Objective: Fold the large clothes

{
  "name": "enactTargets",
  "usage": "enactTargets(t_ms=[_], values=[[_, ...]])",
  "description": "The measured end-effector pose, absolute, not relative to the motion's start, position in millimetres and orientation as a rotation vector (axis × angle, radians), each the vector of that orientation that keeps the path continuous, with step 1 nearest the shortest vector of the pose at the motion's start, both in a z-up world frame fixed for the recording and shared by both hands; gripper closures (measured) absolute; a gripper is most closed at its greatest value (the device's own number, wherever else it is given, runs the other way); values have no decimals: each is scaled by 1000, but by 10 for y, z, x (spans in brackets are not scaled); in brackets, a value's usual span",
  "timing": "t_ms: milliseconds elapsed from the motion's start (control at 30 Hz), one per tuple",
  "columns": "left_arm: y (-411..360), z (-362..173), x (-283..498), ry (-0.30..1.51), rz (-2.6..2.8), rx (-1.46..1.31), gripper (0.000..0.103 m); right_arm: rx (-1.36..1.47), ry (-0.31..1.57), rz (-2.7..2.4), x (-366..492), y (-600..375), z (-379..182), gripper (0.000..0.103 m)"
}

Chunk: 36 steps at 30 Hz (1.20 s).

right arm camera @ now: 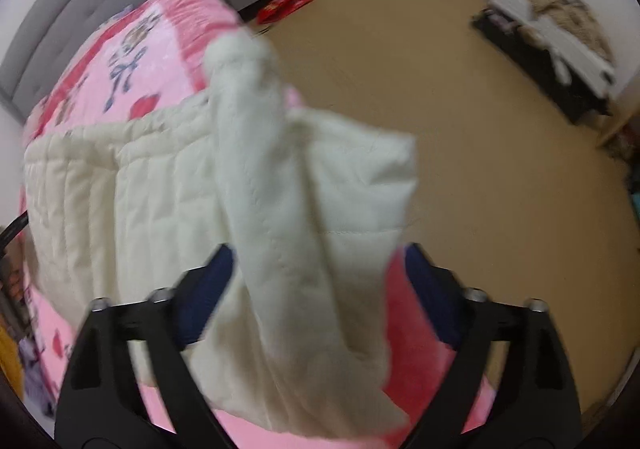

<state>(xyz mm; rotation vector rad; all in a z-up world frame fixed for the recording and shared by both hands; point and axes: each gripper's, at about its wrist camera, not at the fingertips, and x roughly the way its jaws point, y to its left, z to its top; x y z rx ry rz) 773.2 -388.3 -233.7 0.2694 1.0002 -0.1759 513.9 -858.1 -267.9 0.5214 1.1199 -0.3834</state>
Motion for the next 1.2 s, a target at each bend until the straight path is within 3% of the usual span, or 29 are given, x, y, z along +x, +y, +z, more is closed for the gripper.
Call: enactTargets(t_ms=[200, 267, 333, 500, 700, 967, 1100, 1200], values=[[-3703, -1861, 7546, 750, -170, 210, 7, 383, 826, -362, 5034, -8530, -2035, 19], [-3709, -1643, 7430, 663, -263, 116, 7, 306, 768, -221, 5126, -8363, -1914, 44], [-3861, -1589, 7401, 688, -391, 83, 7, 212, 799, -122, 5330, -8155, -1912, 52], [-4469, -2154, 7468, 899, -469, 303, 9, 95, 1006, -130, 5766, -7944, -2392, 52], [-4480, -2735, 7692, 1103, -367, 266, 8, 192, 1165, -181, 5869, -8100, -2944, 47], [-4550, -2849, 7673, 1135, -360, 296, 5, 297, 1205, -197, 5921, -8129, -3325, 45], [-4560, -2700, 7576, 1128, -336, 315, 5, 307, 1234, -243, 5918, -8123, -3155, 41], [-4547, -2468, 7389, 1075, -357, 305, 5, 291, 1178, -251, 5790, -8027, -2894, 33]])
